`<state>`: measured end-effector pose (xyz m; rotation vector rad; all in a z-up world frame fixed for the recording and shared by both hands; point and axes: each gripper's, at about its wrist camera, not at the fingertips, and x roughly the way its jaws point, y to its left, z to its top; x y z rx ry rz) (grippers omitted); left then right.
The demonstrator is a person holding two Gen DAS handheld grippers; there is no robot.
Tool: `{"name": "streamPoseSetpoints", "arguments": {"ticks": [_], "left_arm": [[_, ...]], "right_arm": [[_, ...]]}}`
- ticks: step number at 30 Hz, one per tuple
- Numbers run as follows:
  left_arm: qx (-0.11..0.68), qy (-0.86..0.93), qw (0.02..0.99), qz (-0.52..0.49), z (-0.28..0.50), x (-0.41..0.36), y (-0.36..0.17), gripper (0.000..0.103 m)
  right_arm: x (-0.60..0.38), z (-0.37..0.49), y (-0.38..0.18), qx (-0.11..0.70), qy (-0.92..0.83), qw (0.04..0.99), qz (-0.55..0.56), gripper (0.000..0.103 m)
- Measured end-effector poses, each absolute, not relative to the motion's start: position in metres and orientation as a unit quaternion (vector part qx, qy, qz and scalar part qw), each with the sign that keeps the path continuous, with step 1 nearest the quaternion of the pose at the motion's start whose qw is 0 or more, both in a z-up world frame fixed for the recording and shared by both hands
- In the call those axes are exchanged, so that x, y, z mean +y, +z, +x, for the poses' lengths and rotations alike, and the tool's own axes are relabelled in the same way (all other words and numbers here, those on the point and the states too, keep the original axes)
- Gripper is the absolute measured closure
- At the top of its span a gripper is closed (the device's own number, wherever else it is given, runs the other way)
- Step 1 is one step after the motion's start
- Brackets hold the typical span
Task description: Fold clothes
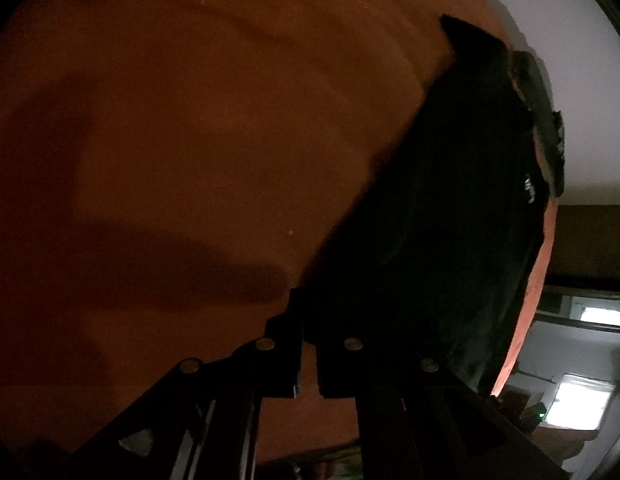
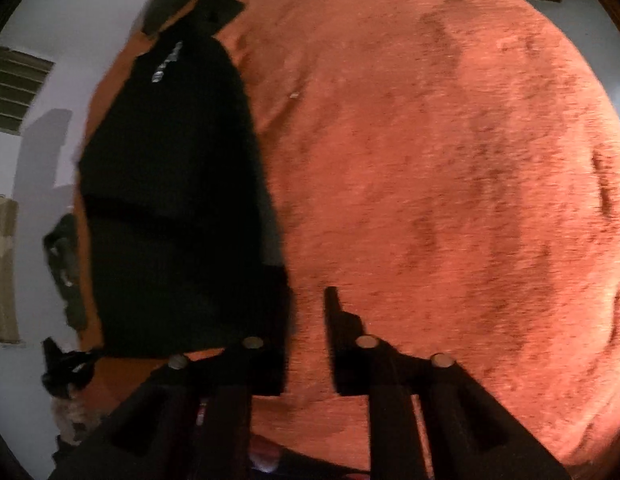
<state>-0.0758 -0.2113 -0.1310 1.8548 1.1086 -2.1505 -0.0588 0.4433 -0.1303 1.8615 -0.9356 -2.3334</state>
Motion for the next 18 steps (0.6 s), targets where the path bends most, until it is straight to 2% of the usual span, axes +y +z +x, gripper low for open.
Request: {"name": "streamPoseSetpoints", "arguments": {"ticks": [1, 2, 3, 4, 5, 6, 7, 15, 17, 18], "left_arm": [[0.36, -0.709, 0.044, 0.605, -0.076, -0.212, -0.128, 0.091], [0.355, -0.715, 0.04, 0.601, -0.077, -0.212, -0.126, 0.077], [0.35, -0.72, 0.037, 0.599, -0.079, -0.212, -0.124, 0.068], [0.351, -0.721, 0.033, 0.597, -0.08, -0.214, -0.125, 0.054], [0.358, -0.719, 0.029, 0.595, -0.079, -0.216, -0.129, 0.05], [0.365, -0.717, 0.026, 0.593, -0.079, -0.218, -0.132, 0.05], [0.372, -0.715, 0.022, 0.592, -0.078, -0.22, -0.136, 0.049], [0.419, -0.702, -0.004, 0.576, -0.072, -0.236, -0.16, 0.049], [0.423, -0.703, -0.005, 0.572, -0.068, -0.238, -0.162, 0.049], [0.425, -0.703, -0.006, 0.57, -0.066, -0.239, -0.163, 0.051]], "right_arm": [[0.445, -0.058, -0.13, -0.296, -0.748, 0.002, 0.595, 0.076], [0.446, -0.057, -0.129, -0.293, -0.749, -0.003, 0.594, 0.076], [0.445, -0.057, -0.127, -0.293, -0.751, 0.001, 0.592, 0.076], [0.443, -0.058, -0.126, -0.294, -0.753, 0.008, 0.589, 0.071], [0.441, -0.059, -0.126, -0.295, -0.754, 0.016, 0.587, 0.067], [0.439, -0.06, -0.126, -0.294, -0.756, 0.023, 0.584, 0.062], [0.436, -0.061, -0.127, -0.295, -0.756, 0.029, 0.583, 0.06], [0.423, -0.064, -0.15, -0.315, -0.747, 0.062, 0.583, 0.06], [0.424, -0.061, -0.152, -0.322, -0.745, 0.061, 0.581, 0.071], [0.425, -0.06, -0.153, -0.325, -0.743, 0.059, 0.582, 0.089]]}}
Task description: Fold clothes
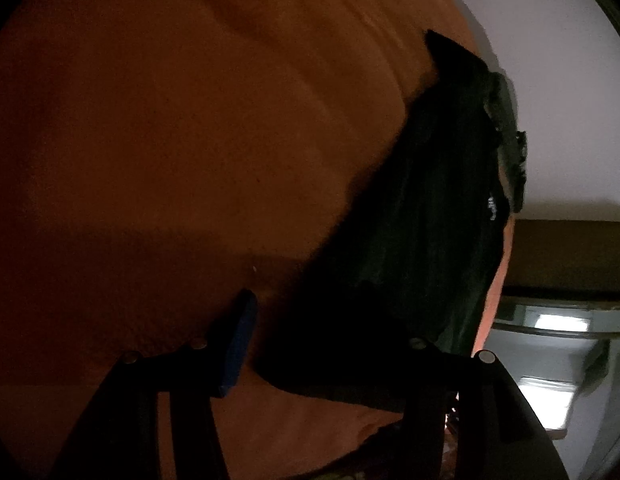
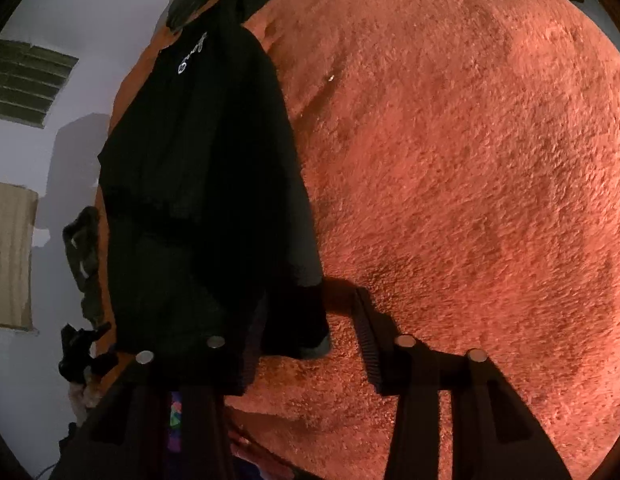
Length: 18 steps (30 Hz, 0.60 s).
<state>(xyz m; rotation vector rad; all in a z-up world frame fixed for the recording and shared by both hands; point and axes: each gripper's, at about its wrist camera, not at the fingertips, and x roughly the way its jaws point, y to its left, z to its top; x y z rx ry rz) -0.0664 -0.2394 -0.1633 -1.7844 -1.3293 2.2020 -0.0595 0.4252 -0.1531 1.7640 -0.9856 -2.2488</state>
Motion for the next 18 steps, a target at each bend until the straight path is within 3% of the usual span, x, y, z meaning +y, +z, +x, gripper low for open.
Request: {"name": "streamPoseSetpoints", "arguments": {"ticks": [2, 13, 18], "left_arm": [[-0.429, 0.704, 0.007, -0.566, -0.062, -0.242, -0.166, 0.062], [-0.407, 0.712, 0.018, -0.572, -0.066, -0.228, -0.166, 0.094], [-0.421, 0.712, -0.009, -0.561, -0.063, -0.238, -0.165, 0.097]], "right_arm": [[0.427, -0.056, -0.154, -0.34, -0.738, 0.058, 0.58, 0.094], [0.432, -0.052, -0.155, -0.358, -0.737, 0.049, 0.572, 0.096], [0.436, -0.049, -0.146, -0.371, -0.739, 0.054, 0.559, 0.097]]}}
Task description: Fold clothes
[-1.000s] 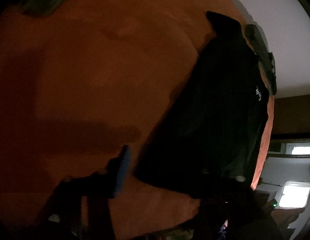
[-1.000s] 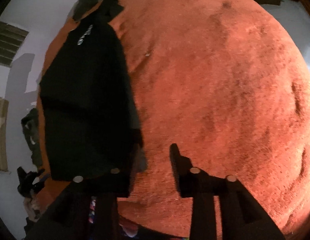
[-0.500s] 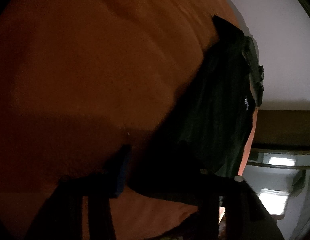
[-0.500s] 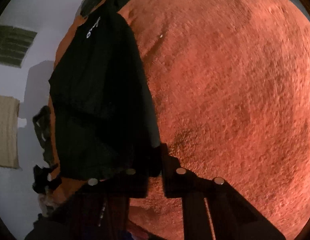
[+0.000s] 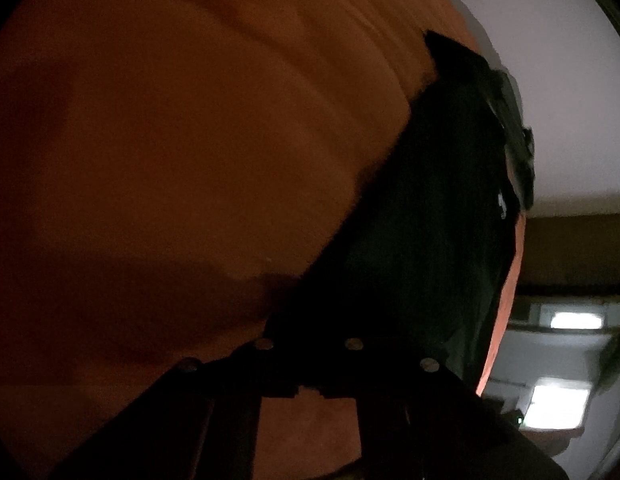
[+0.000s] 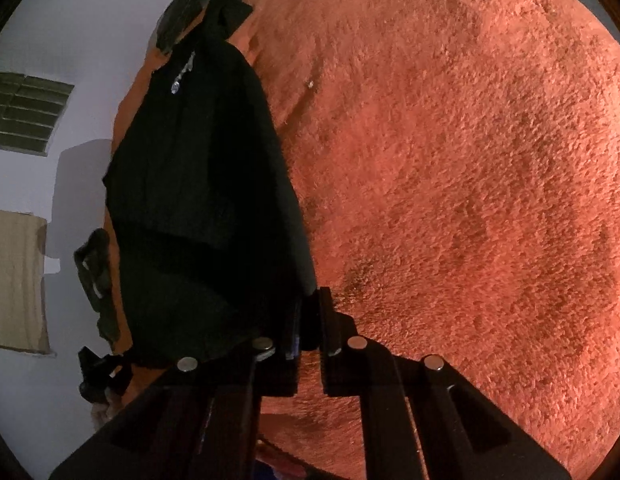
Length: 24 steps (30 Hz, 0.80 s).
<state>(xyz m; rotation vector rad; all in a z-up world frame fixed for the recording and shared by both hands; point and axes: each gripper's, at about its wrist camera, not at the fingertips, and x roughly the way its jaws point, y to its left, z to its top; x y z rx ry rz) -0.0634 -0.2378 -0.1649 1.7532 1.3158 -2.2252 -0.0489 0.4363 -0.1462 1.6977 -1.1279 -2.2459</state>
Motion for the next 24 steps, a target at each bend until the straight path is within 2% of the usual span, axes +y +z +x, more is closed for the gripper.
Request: {"name": "streamPoseSetpoints", "arguments": {"ticks": [10, 12, 14, 16, 24], "left_arm": [[0.484, -0.679, 0.0, 0.552, -0.062, -0.253, -0.173, 0.095], [0.487, -0.674, -0.018, 0.555, -0.066, -0.248, -0.171, 0.082], [0.475, -0.676, -0.023, 0.563, -0.069, -0.244, -0.17, 0.048], [0.464, -0.681, -0.027, 0.566, -0.071, -0.241, -0.169, 0.047], [0.434, -0.707, -0.035, 0.558, -0.069, -0.235, -0.167, 0.051]], "right_arm": [[0.441, -0.047, -0.139, -0.378, -0.741, 0.046, 0.553, 0.097], [0.441, -0.048, -0.143, -0.376, -0.737, 0.041, 0.56, 0.096], [0.444, -0.048, -0.147, -0.385, -0.73, 0.039, 0.563, 0.093], [0.446, -0.048, -0.152, -0.395, -0.722, 0.037, 0.566, 0.075], [0.436, -0.052, -0.149, -0.359, -0.738, 0.037, 0.57, 0.073]]}}
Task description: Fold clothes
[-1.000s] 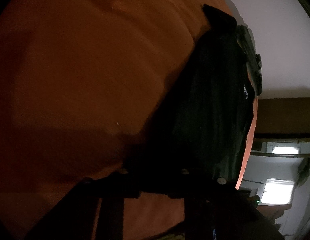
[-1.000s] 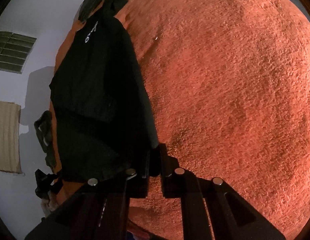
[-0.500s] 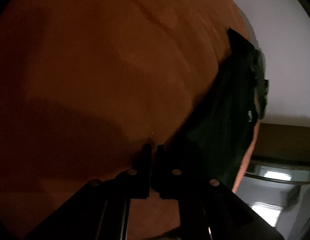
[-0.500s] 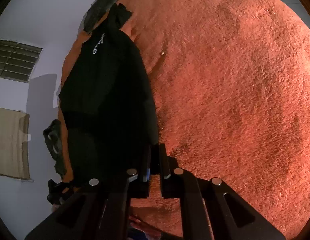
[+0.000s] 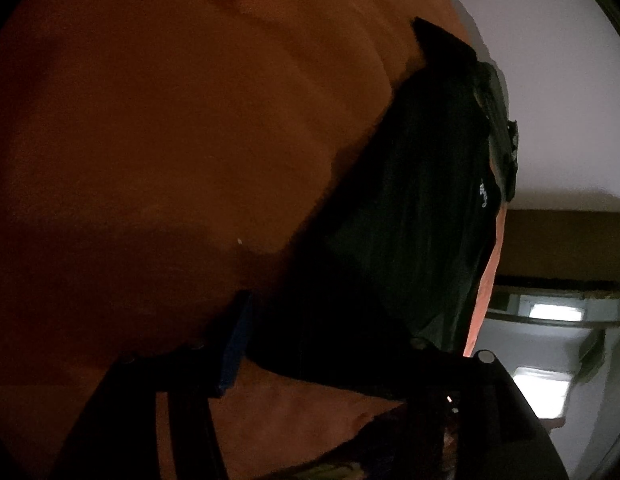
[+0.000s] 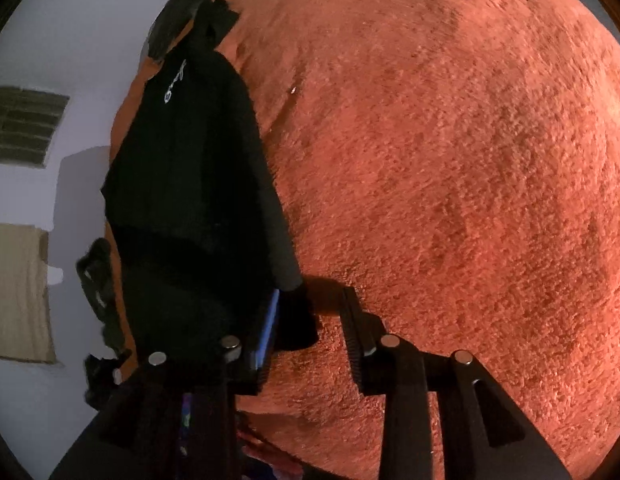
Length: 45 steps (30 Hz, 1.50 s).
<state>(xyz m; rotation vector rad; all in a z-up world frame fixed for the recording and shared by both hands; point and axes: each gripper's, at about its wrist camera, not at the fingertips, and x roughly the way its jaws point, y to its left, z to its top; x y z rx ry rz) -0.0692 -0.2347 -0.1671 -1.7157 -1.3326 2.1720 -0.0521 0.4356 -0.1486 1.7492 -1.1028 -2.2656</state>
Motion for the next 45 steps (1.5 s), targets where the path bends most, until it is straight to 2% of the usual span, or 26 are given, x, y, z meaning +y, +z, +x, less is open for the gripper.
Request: {"name": "streamPoseSetpoints", "arguments": {"ticks": [3, 4, 5, 7, 15, 22, 30, 34, 37, 39, 42, 44, 45], "left_arm": [[-0.409, 0.723, 0.032, -0.556, -0.07, -0.231, -0.163, 0.075], [-0.397, 0.725, 0.032, -0.561, -0.07, -0.23, -0.163, 0.091], [-0.386, 0.728, 0.03, -0.566, -0.068, -0.233, -0.164, 0.096], [-0.368, 0.735, 0.025, -0.57, -0.065, -0.233, -0.165, 0.097], [-0.349, 0.747, 0.018, -0.565, -0.073, -0.223, -0.158, 0.098], [-0.361, 0.749, 0.013, -0.556, -0.073, -0.223, -0.156, 0.098], [-0.338, 0.746, -0.009, -0.573, -0.074, -0.221, -0.162, 0.098], [-0.32, 0.767, -0.018, -0.556, -0.074, -0.22, -0.142, 0.097], [-0.306, 0.782, -0.024, -0.542, -0.074, -0.219, -0.127, 0.097], [-0.297, 0.792, -0.029, -0.533, -0.074, -0.219, -0.117, 0.096], [-0.286, 0.811, -0.002, -0.511, -0.076, -0.212, -0.089, 0.089], [-0.302, 0.812, 0.035, -0.498, -0.081, -0.203, -0.074, 0.077], [-0.308, 0.811, 0.053, -0.495, -0.082, -0.199, -0.067, 0.075]], "right_arm": [[0.43, -0.054, -0.146, -0.337, -0.746, 0.037, 0.573, 0.073], [0.428, -0.055, -0.146, -0.331, -0.749, 0.036, 0.574, 0.074], [0.427, -0.055, -0.145, -0.327, -0.75, 0.036, 0.574, 0.076], [0.425, -0.055, -0.145, -0.32, -0.753, 0.035, 0.574, 0.088], [0.419, -0.056, -0.139, -0.304, -0.763, 0.033, 0.569, 0.098], [0.412, -0.051, -0.126, -0.306, -0.773, 0.03, 0.555, 0.098], [0.422, -0.046, -0.152, -0.304, -0.747, -0.005, 0.59, 0.099], [0.421, -0.047, -0.15, -0.295, -0.747, -0.003, 0.596, 0.098], [0.412, -0.05, -0.141, -0.244, -0.751, -0.017, 0.613, 0.091], [0.406, -0.051, -0.127, -0.213, -0.763, -0.032, 0.609, 0.09], [0.394, -0.052, -0.1, -0.183, -0.784, -0.039, 0.592, 0.09], [0.381, -0.052, -0.08, -0.173, -0.797, -0.031, 0.578, 0.09], [0.374, -0.051, -0.072, -0.169, -0.802, -0.029, 0.572, 0.09]]}}
